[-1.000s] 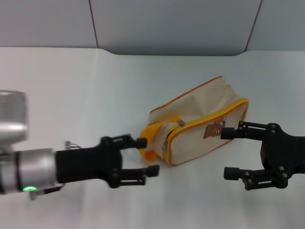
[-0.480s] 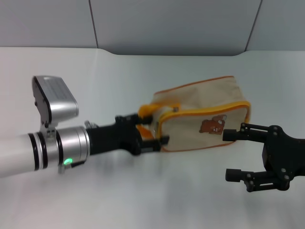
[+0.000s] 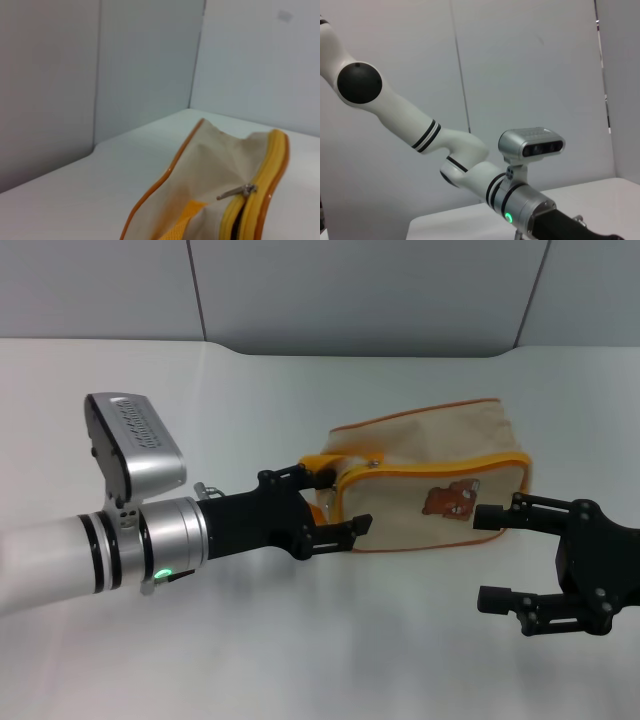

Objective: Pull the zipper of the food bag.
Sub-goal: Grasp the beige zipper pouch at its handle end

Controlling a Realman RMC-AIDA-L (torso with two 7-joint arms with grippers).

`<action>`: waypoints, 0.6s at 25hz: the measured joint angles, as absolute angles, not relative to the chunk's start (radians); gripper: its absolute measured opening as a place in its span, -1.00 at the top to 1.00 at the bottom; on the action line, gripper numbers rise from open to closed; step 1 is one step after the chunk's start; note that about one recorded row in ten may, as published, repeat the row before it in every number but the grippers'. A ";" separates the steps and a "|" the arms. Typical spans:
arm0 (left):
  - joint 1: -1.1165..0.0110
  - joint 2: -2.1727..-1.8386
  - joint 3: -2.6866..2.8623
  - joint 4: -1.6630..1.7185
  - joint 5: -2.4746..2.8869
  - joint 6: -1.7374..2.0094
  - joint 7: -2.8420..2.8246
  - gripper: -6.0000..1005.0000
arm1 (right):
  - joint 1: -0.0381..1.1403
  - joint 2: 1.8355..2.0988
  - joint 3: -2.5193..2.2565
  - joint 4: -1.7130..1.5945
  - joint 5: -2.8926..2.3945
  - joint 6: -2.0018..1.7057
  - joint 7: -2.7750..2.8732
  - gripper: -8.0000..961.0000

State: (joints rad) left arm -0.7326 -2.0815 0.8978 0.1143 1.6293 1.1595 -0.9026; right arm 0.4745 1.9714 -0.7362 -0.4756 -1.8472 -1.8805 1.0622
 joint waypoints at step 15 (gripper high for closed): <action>-0.766 -2.082 0.864 0.079 1.624 1.100 -0.874 -0.16 | 0.465 1.975 -0.702 -0.476 -1.845 -1.881 1.060 -0.74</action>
State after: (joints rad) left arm -0.7658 -2.0816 0.8636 0.0788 1.6243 1.1000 -0.8737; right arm 0.4653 1.9753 -0.7020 -0.4755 -1.8452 -1.8807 1.0596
